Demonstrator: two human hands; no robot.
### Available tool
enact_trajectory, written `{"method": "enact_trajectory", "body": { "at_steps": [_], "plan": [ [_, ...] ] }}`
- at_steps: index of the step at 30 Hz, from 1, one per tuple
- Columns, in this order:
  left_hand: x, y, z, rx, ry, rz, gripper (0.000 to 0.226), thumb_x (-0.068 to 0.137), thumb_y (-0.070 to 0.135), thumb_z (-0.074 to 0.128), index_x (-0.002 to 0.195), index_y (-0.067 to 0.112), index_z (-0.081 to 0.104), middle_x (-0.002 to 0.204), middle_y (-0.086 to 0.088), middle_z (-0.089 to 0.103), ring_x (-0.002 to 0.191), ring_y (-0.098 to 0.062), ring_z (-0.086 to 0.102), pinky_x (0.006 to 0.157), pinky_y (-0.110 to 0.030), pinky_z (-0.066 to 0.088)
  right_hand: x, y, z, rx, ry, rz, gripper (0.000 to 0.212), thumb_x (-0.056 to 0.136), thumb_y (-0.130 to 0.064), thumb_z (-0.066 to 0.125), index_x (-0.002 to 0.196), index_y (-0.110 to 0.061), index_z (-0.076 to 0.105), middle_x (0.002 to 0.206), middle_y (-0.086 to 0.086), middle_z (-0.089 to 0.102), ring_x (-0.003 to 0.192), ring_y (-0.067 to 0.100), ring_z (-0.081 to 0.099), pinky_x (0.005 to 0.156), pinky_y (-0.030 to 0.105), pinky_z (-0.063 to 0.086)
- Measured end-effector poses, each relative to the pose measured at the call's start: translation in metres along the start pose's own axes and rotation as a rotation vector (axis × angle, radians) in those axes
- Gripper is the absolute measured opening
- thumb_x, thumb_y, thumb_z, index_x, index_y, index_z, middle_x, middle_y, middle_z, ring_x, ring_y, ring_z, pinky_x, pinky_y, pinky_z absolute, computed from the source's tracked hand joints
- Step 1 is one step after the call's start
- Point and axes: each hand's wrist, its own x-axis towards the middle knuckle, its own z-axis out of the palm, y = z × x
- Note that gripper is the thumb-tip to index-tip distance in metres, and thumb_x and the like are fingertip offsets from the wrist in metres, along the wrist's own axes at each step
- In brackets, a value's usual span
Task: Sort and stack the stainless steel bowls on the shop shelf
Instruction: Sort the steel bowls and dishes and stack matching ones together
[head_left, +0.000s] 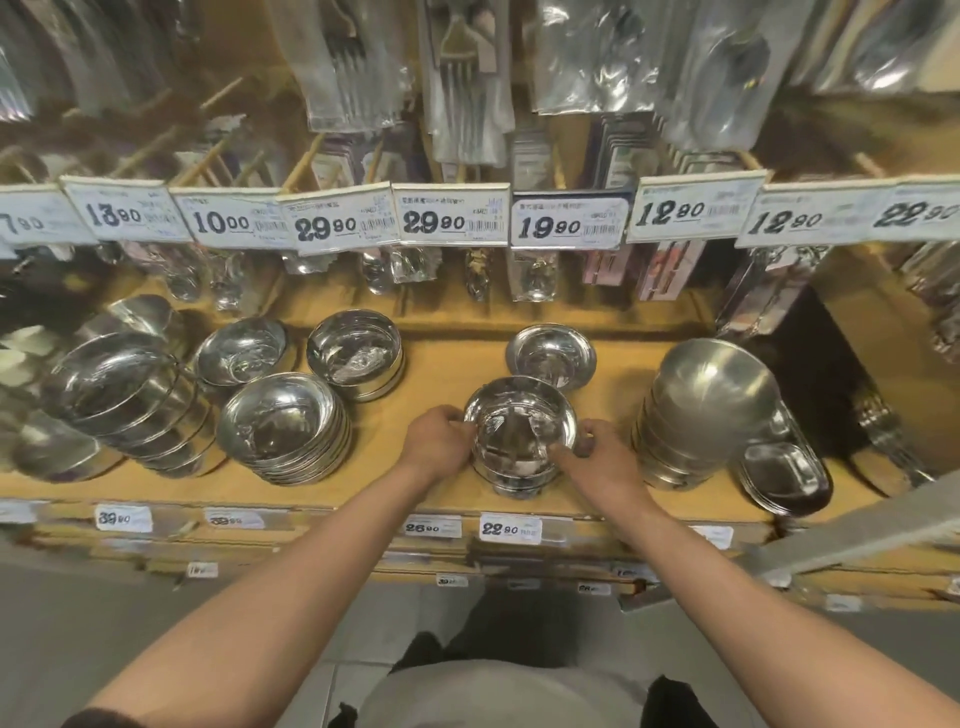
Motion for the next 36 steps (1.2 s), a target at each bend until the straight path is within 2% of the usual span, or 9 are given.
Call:
{"method": "enact_trajectory", "body": {
  "at_steps": [4, 12, 16, 19, 22, 27, 31, 33, 36],
  "plan": [
    [-0.003, -0.006, -0.001, -0.067, 0.014, -0.017, 0.043, 0.081, 0.041, 0.062, 0.112, 0.012, 0.07, 0.101, -0.011, 0.075, 0.095, -0.03, 0.072, 0.089, -0.047, 0.059, 0.003, -0.001, 0.002, -0.008, -0.054, -0.027, 0.037, 0.094, -0.034, 0.068, 0.127, -0.019, 0.06, 0.101, -0.017, 0.066, 0.09, -0.001, 0.061, 0.065, 0.011, 0.038],
    [-0.012, -0.013, -0.009, -0.115, 0.033, 0.008, 0.034, 0.098, 0.037, 0.06, 0.108, 0.008, 0.075, 0.106, -0.015, 0.075, 0.103, -0.034, 0.07, 0.095, -0.049, 0.056, -0.003, -0.011, -0.006, 0.032, -0.101, -0.038, 0.022, 0.096, -0.035, 0.066, 0.116, -0.031, 0.056, 0.101, -0.015, 0.062, 0.086, -0.003, 0.055, 0.058, 0.004, 0.038],
    [-0.035, -0.02, -0.042, -0.116, 0.056, 0.048, 0.026, 0.096, 0.041, 0.058, 0.092, 0.02, 0.073, 0.09, 0.002, 0.074, 0.097, -0.024, 0.07, 0.091, -0.048, 0.058, -0.015, -0.028, -0.01, -0.083, 0.108, -0.179, 0.04, 0.095, -0.041, 0.064, 0.129, -0.021, 0.057, 0.113, -0.004, 0.054, 0.108, 0.016, 0.049, 0.089, 0.028, 0.034],
    [-0.057, -0.037, -0.082, -0.135, 0.204, 0.078, 0.032, 0.094, 0.035, 0.057, 0.086, 0.009, 0.073, 0.075, 0.008, 0.074, 0.078, -0.006, 0.072, 0.079, -0.039, 0.063, -0.029, -0.055, 0.0, -0.078, 0.156, -0.349, 0.044, 0.095, -0.033, 0.065, 0.135, -0.015, 0.059, 0.126, 0.003, 0.057, 0.118, 0.02, 0.051, 0.096, 0.026, 0.035],
    [-0.073, -0.064, -0.128, -0.157, 0.456, 0.096, 0.034, 0.092, 0.033, 0.055, 0.076, 0.006, 0.067, 0.063, -0.001, 0.066, 0.06, -0.014, 0.062, 0.075, -0.051, 0.061, -0.044, -0.08, 0.03, 0.022, 0.101, -0.405, 0.038, 0.094, -0.022, 0.067, 0.131, -0.015, 0.064, 0.121, 0.002, 0.059, 0.109, 0.016, 0.057, 0.095, 0.026, 0.04],
    [-0.053, -0.109, -0.196, -0.183, 0.614, -0.005, 0.024, 0.089, 0.032, 0.052, 0.092, 0.015, 0.069, 0.084, -0.005, 0.07, 0.082, -0.021, 0.066, 0.085, -0.053, 0.058, -0.047, -0.109, 0.105, 0.03, -0.185, -0.266, 0.038, 0.098, -0.026, 0.063, 0.136, -0.021, 0.061, 0.13, 0.003, 0.06, 0.11, 0.014, 0.059, 0.091, 0.02, 0.045],
    [-0.025, -0.134, -0.214, -0.102, 0.503, -0.074, 0.041, 0.095, 0.043, 0.049, 0.122, 0.016, 0.065, 0.112, -0.007, 0.072, 0.1, -0.029, 0.068, 0.093, -0.051, 0.055, -0.041, -0.125, 0.155, 0.105, -0.235, -0.107, 0.037, 0.098, -0.028, 0.064, 0.134, -0.019, 0.063, 0.131, 0.009, 0.062, 0.107, 0.02, 0.062, 0.099, 0.048, 0.054],
    [-0.011, -0.146, -0.222, -0.102, 0.407, -0.067, 0.05, 0.099, 0.047, 0.046, 0.137, 0.016, 0.057, 0.128, -0.006, 0.067, 0.113, -0.029, 0.065, 0.1, -0.05, 0.052, -0.04, -0.136, 0.183, 0.199, -0.309, -0.042, 0.027, 0.098, -0.036, 0.064, 0.124, -0.028, 0.066, 0.133, 0.003, 0.06, 0.094, 0.013, 0.062, 0.089, 0.046, 0.06],
    [0.008, -0.155, -0.229, -0.249, 0.243, -0.025, 0.058, 0.101, 0.049, 0.045, 0.149, 0.014, 0.045, 0.148, -0.003, 0.052, 0.134, -0.026, 0.051, 0.111, -0.051, 0.043, -0.036, -0.15, 0.212, 0.328, -0.37, 0.05, 0.024, 0.095, -0.046, 0.066, 0.115, -0.036, 0.059, 0.142, -0.001, 0.053, 0.112, 0.015, 0.059, 0.084, 0.04, 0.06]
  ]
}}
